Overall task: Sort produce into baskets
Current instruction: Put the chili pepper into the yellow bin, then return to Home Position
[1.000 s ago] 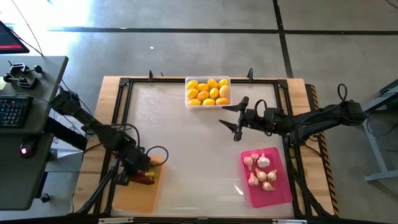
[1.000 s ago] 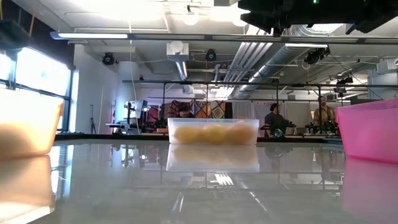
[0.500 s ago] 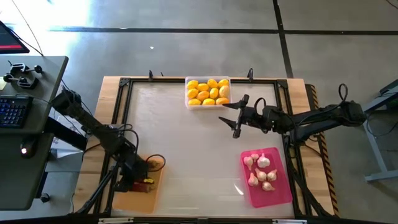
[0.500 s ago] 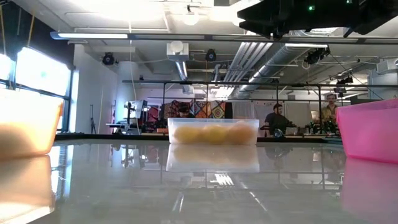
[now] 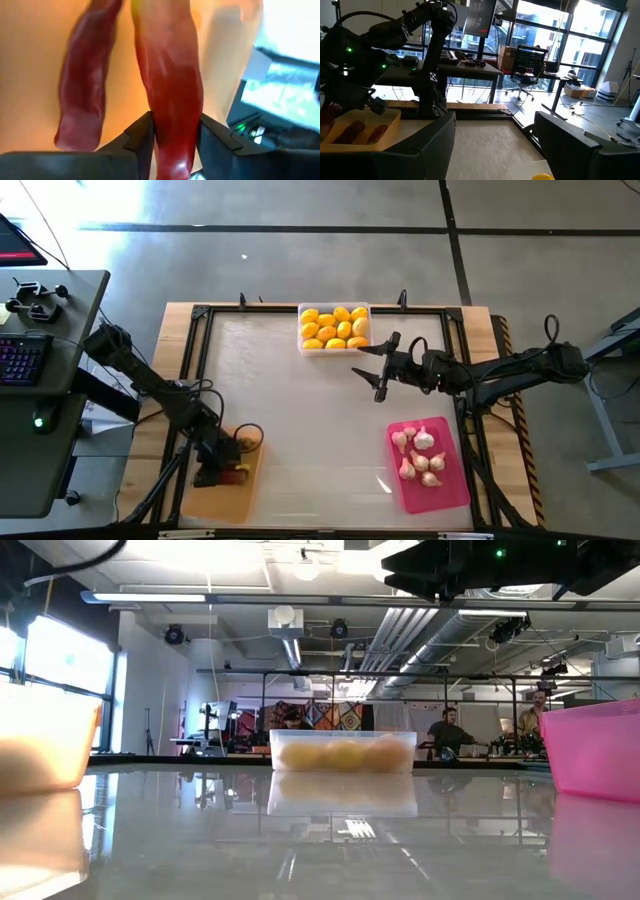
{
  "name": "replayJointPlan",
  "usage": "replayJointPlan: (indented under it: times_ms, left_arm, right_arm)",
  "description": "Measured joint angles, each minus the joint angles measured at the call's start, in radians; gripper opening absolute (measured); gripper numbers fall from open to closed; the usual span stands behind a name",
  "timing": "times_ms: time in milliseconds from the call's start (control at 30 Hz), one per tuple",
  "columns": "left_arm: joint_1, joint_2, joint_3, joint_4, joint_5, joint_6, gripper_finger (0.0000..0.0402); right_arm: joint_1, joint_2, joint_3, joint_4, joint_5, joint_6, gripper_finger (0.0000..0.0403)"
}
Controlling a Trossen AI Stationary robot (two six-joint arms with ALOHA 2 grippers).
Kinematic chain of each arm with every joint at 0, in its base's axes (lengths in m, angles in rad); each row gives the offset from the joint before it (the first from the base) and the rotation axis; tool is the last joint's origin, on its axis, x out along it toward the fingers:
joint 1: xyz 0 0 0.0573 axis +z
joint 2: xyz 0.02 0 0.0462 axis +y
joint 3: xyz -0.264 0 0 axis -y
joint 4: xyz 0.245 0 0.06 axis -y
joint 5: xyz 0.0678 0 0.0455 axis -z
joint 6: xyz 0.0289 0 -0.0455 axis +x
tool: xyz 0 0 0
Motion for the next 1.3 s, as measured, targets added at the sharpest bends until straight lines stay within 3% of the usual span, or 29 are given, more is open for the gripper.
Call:
replayJointPlan:
  times_ms: [200,433,600,833,1067,1300]
  left_arm:
    - [0.017,0.000,-0.016,0.001,0.006,-0.098,0.0160]
    - [0.018,0.000,-0.019,0.000,0.014,0.000,0.0178]
    - [0.048,-0.003,-0.019,-0.001,0.045,0.081,0.0131]
    - [0.206,-0.004,-0.019,0.003,0.062,0.347,0.0012]
    - [0.421,-0.004,-0.019,0.065,0.062,0.628,0.0008]
    - [0.629,-0.004,-0.019,0.250,0.061,0.915,0.0002]
  right_arm:
    - [0.000,0.000,0.000,0.000,0.000,-0.001,0.0261]
    - [0.000,0.000,0.000,-0.003,0.000,-0.001,0.0261]
    - [0.000,0.000,0.000,-0.003,0.000,-0.001,0.0261]
    - [0.000,0.000,0.000,-0.043,0.000,-0.028,0.0253]
    - [-0.001,0.000,0.000,-0.127,-0.008,-0.062,0.0192]
    - [-0.063,-0.026,0.000,-0.246,-0.109,-0.045,0.0076]
